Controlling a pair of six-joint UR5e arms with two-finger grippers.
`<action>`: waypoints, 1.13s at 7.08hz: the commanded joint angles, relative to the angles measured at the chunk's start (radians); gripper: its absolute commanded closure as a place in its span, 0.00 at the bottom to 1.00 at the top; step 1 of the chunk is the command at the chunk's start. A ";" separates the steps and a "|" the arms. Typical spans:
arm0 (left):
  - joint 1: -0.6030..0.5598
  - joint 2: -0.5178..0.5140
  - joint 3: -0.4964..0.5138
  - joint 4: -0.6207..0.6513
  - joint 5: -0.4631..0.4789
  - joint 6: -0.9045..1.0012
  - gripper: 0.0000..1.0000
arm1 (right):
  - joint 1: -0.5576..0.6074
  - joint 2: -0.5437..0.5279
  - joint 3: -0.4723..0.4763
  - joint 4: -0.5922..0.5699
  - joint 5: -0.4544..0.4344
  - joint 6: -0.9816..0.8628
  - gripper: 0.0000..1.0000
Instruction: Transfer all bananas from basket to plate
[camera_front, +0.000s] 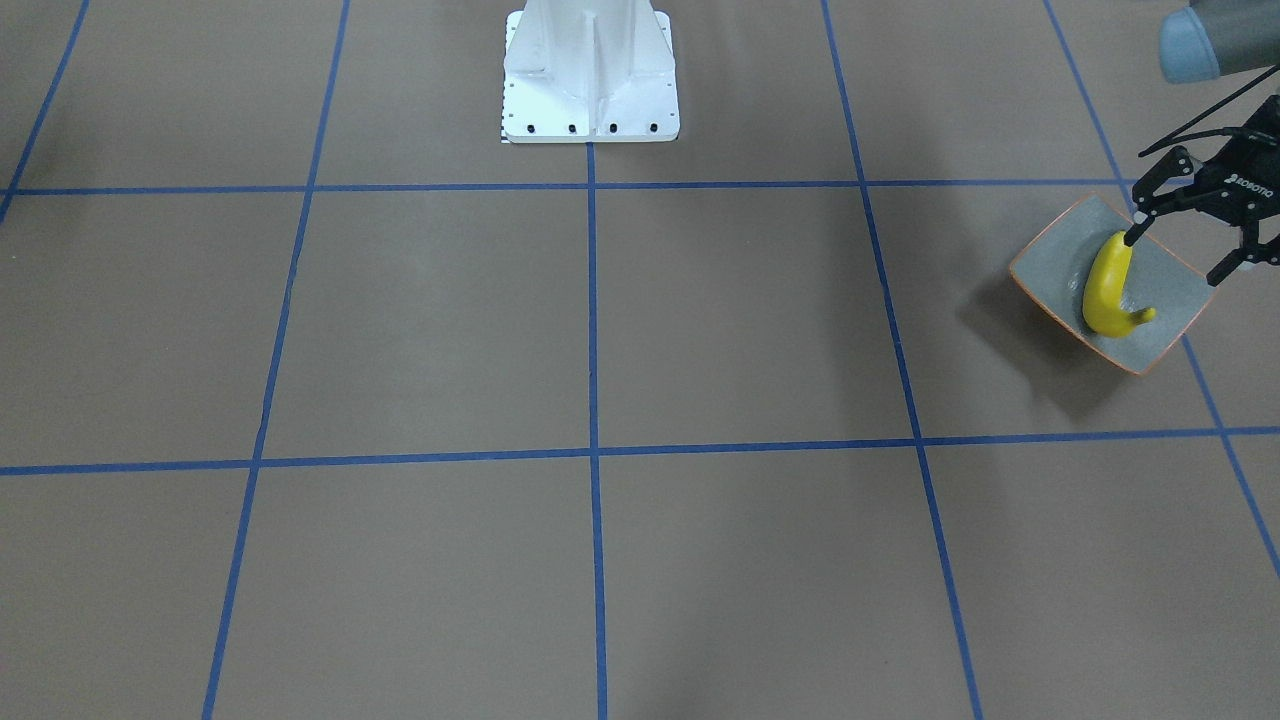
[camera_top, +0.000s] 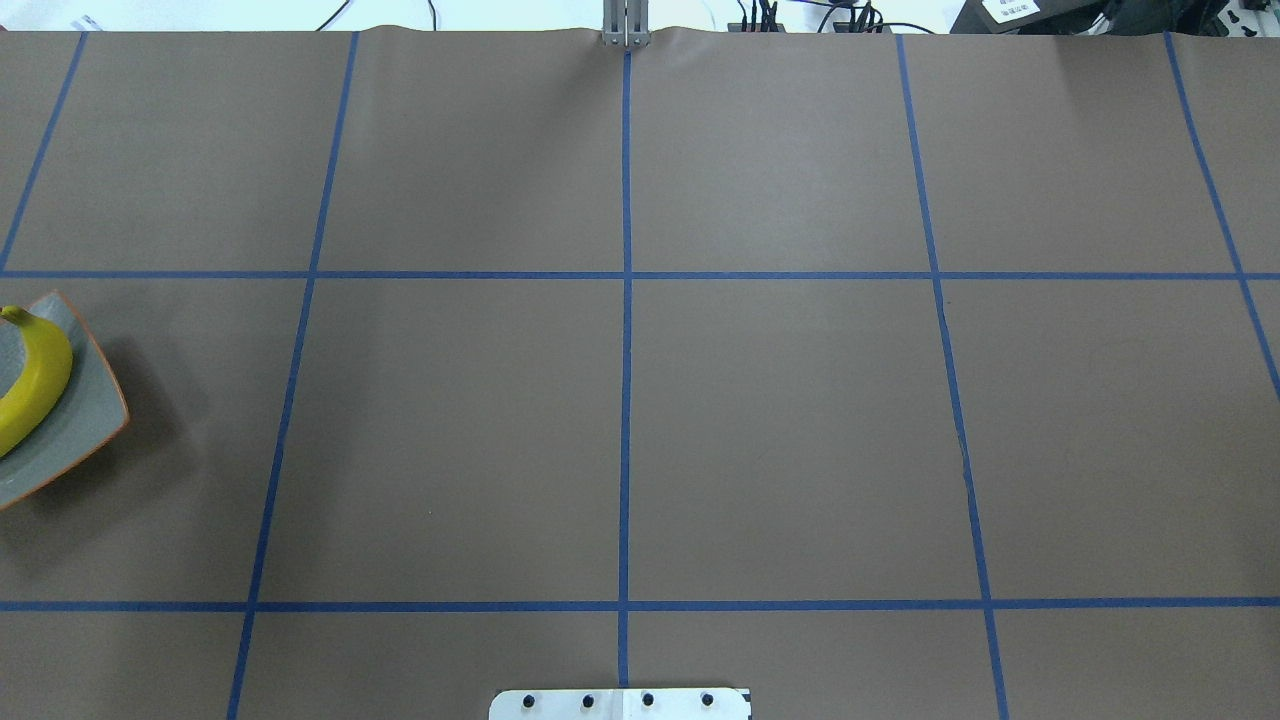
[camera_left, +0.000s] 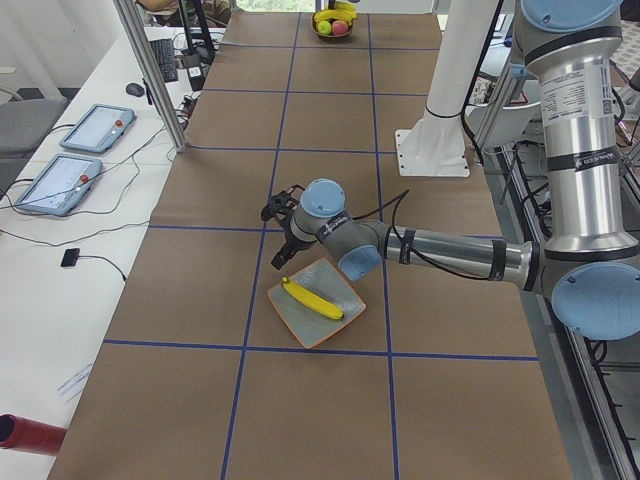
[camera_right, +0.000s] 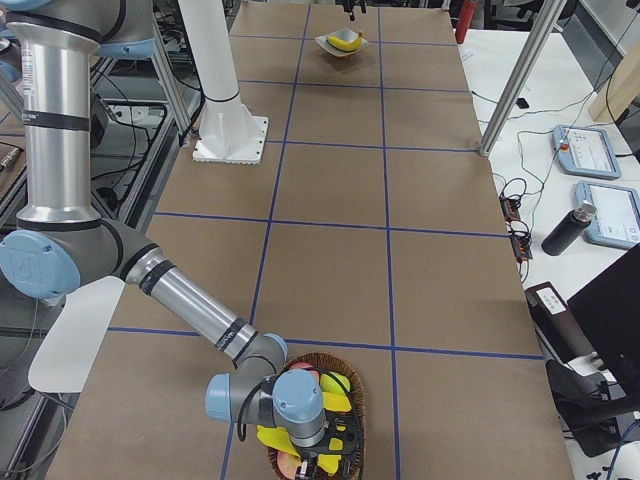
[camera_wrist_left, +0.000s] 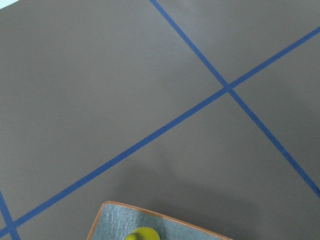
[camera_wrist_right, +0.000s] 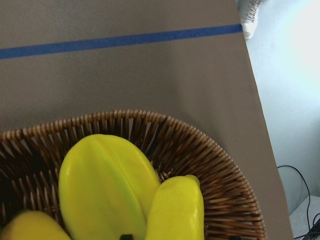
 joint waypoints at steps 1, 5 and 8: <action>0.002 -0.001 0.001 0.000 0.000 0.000 0.00 | -0.001 -0.007 0.021 0.006 -0.008 -0.004 1.00; 0.006 -0.001 0.010 0.002 0.000 0.000 0.00 | 0.018 0.002 0.095 -0.003 -0.059 -0.009 1.00; 0.017 -0.001 0.010 0.002 -0.003 -0.006 0.00 | 0.048 0.011 0.170 -0.005 -0.137 0.004 1.00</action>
